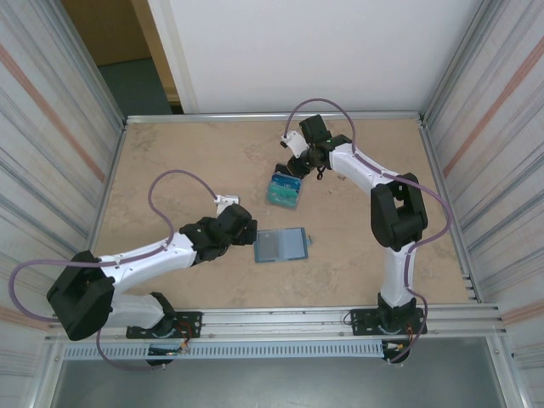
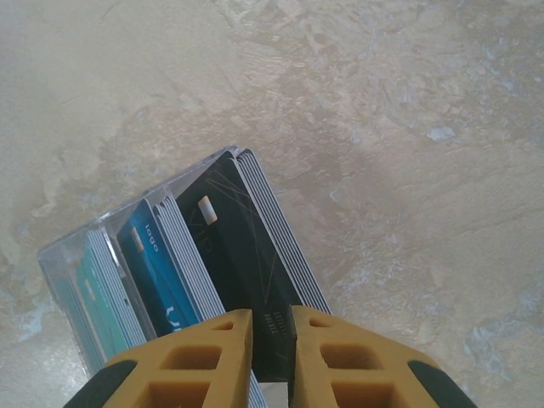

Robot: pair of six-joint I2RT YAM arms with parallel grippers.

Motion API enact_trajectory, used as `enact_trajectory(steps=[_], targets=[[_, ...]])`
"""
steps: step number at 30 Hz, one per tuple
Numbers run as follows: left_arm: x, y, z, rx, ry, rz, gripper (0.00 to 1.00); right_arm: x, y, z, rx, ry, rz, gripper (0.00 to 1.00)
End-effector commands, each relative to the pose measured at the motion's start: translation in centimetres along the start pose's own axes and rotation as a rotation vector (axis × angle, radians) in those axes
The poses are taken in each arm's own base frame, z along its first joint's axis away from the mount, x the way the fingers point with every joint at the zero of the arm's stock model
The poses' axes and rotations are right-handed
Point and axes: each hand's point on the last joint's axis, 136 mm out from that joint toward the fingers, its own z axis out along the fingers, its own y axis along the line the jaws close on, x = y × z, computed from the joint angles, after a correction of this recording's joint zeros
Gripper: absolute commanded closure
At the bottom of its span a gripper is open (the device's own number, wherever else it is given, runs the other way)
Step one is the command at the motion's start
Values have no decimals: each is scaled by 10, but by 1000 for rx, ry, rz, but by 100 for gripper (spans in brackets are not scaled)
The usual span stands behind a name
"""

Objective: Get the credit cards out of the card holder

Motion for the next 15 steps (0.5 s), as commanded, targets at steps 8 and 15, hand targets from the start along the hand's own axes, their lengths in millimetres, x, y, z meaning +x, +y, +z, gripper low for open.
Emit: enact_trajectory(steps=[8,15], targets=[[1,12,-4,-28,-7,-49,1,-11,10,-21,-8,-22,45,76],[-2,23,-9,-43,-39,-119,1,-8,29,-48,44,-38,154,64]])
